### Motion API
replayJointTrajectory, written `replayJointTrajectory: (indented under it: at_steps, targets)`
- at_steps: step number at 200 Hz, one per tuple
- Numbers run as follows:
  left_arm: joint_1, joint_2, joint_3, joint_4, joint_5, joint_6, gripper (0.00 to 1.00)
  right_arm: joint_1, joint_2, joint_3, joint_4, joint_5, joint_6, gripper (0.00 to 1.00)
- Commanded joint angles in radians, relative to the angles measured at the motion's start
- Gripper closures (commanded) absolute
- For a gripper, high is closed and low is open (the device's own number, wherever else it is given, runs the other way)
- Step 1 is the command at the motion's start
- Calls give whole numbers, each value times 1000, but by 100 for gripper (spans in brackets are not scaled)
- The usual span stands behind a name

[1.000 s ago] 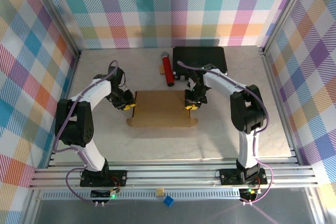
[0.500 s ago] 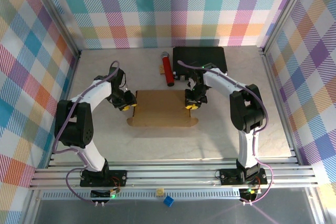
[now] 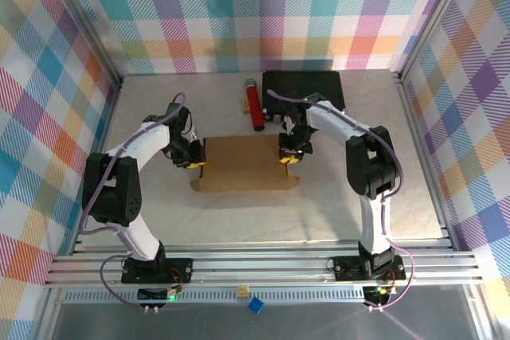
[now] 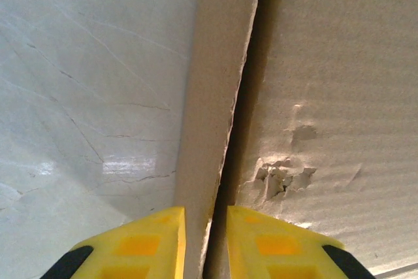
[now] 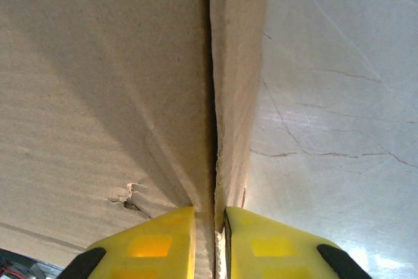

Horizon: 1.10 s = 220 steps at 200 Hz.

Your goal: Fold the paper box

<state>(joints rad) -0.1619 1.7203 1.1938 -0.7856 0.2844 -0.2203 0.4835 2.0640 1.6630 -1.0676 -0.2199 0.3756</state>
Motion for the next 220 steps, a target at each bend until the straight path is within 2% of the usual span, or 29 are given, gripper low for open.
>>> replayJointTrajectory:
  at_steps: [1, 55, 78, 99, 108, 120, 134, 172, 207, 220]
  targets:
    - [-3, 25, 11, -20, 30, 29, 82, -3, 26, 16, -14, 5, -20, 82]
    - [-2, 38, -34, 7, 33, 25, 84, -4, 33, 20, -13, -5, -21, 82]
    - [-6, 46, -40, 9, 33, 22, 89, -5, 34, 24, -13, -9, -18, 82]
    - [-8, 43, -40, -5, 4, 25, 89, -5, 35, 30, -15, -11, -18, 82]
    - [-8, 34, -40, -13, -17, 26, 87, -5, 37, 33, -16, -12, -18, 82]
    - [-8, 16, -40, -18, -40, 26, 77, -5, 38, 34, -17, -10, -18, 82]
    - [-8, -5, -35, -26, -54, 33, 76, -6, 37, 34, -17, -10, -18, 82]
    - [-9, 16, -28, -29, -37, 59, 83, -8, 38, 34, -16, -12, -20, 82]
    - [-17, 42, -43, 7, 26, 48, 83, -8, 38, 38, -19, -25, -18, 81]
    - [-29, 47, -42, 9, 23, 40, 87, -8, 33, 43, -21, -39, -13, 79]
